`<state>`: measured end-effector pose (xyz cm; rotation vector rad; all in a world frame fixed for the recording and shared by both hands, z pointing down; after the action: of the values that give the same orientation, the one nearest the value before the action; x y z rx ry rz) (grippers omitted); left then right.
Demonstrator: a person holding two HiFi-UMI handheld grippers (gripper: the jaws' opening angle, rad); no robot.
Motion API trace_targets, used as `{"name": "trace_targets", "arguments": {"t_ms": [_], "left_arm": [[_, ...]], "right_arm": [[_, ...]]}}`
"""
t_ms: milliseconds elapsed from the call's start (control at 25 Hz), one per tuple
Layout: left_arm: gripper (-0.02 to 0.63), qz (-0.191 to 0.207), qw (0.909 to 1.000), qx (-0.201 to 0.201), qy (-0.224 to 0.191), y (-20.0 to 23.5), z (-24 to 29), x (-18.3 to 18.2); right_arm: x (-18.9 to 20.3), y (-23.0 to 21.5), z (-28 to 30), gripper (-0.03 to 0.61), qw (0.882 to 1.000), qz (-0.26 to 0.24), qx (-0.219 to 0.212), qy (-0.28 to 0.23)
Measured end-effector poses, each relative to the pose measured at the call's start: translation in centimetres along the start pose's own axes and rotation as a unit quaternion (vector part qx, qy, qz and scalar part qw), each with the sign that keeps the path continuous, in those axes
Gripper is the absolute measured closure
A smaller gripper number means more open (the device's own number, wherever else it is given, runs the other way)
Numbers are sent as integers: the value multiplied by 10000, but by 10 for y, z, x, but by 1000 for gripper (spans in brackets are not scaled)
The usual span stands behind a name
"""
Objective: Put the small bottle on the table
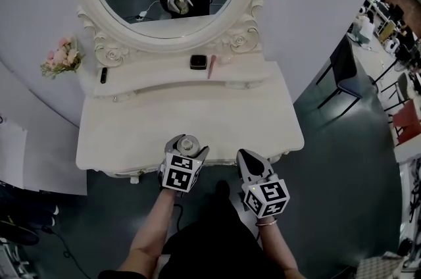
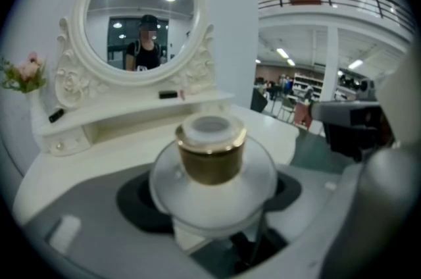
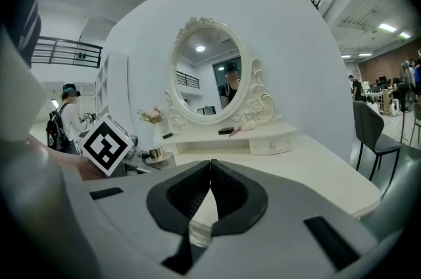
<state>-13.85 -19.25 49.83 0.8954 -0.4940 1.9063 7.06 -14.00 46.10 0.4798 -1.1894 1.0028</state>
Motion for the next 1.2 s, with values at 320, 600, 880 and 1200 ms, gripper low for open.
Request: {"name": "trace_targets", "arguments": {"t_ms": [320,600,880,1200], "left_arm": [[268,52,9999,37,108,4,51,-28],[268,-6,9997,14,223,9,94,-49],[268,65,9994,-26,339,8,137,-70],[268,155,9990,-6,410,8,177,-92]], "right_arm": [[-10,-37,25,574,9999,43,-50,98],[-20,-68,44,574,9998,80,-75,171],[-23,-93,53,574,9996,126,-55,247],[-25,-110,62,574,9994,195,-40,283]]}}
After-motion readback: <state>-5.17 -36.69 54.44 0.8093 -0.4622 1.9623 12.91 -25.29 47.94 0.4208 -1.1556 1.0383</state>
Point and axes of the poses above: the fingertips, and each gripper's own axes: z forward along the fingers, y to its left, x out of its underside, the point moved 9 cm from there along -z, backward along the fingers, and after that the axes turned 5 degrees about y, right-handed, at the moved point
